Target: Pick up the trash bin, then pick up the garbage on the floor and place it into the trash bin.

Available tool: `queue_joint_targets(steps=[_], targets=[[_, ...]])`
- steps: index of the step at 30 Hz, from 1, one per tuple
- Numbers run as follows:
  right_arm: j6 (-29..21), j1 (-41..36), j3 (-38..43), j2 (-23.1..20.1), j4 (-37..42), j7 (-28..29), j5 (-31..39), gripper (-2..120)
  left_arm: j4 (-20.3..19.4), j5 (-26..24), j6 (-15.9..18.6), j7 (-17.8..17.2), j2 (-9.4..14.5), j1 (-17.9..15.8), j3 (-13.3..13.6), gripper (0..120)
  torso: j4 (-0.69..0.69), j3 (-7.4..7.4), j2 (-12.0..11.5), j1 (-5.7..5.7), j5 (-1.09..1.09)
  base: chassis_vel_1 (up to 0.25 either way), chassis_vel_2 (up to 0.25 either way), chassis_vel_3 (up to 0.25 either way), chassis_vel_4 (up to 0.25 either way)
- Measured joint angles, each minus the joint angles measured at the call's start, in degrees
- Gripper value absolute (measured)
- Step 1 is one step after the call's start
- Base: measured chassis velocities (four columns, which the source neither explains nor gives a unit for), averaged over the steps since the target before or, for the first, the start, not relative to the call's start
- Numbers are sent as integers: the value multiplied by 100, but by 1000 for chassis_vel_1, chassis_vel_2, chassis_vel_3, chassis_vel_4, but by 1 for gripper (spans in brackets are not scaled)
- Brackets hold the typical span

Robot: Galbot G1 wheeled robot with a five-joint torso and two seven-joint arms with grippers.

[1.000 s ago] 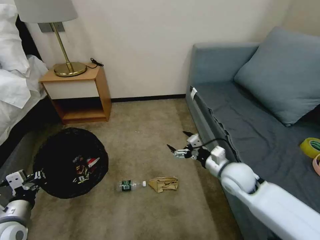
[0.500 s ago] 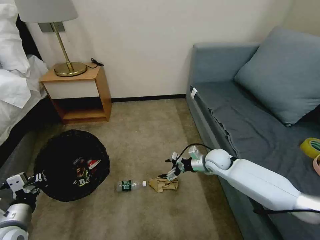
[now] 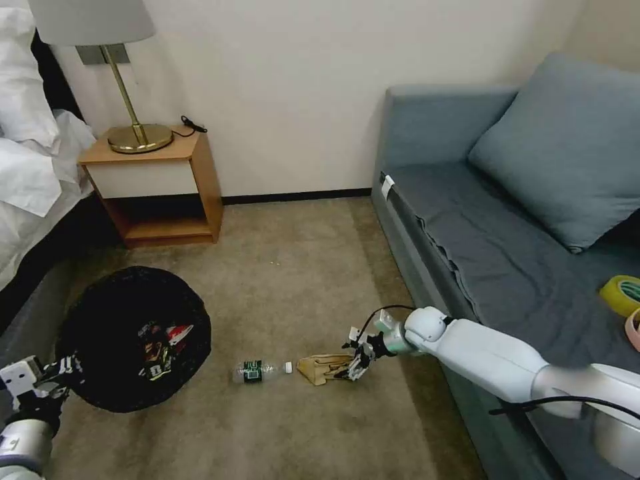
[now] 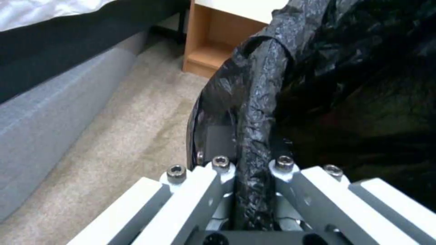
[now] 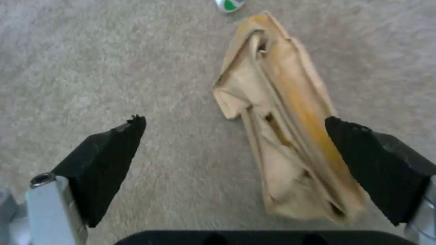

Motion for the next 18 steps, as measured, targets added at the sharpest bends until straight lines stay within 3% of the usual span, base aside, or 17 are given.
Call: queue_joint_targets(steps=[11,15,18], targets=[[167,-249,237,662,-627,88,-327,100,-11,8,-12,10,1,29,-19,2,1,0,0,0,0,0,0,0,0],[169,-353,326,768,-740,274,-385,93,-16,17,-13,9,-6,18,-12,2,1,0,0,0,0,0,0,0,0],[188,-415,419,819,-867,366,-464,77,-27,42,-13,9,-24,17,25,2,1,0,0,0,0,0,0,0,0]])
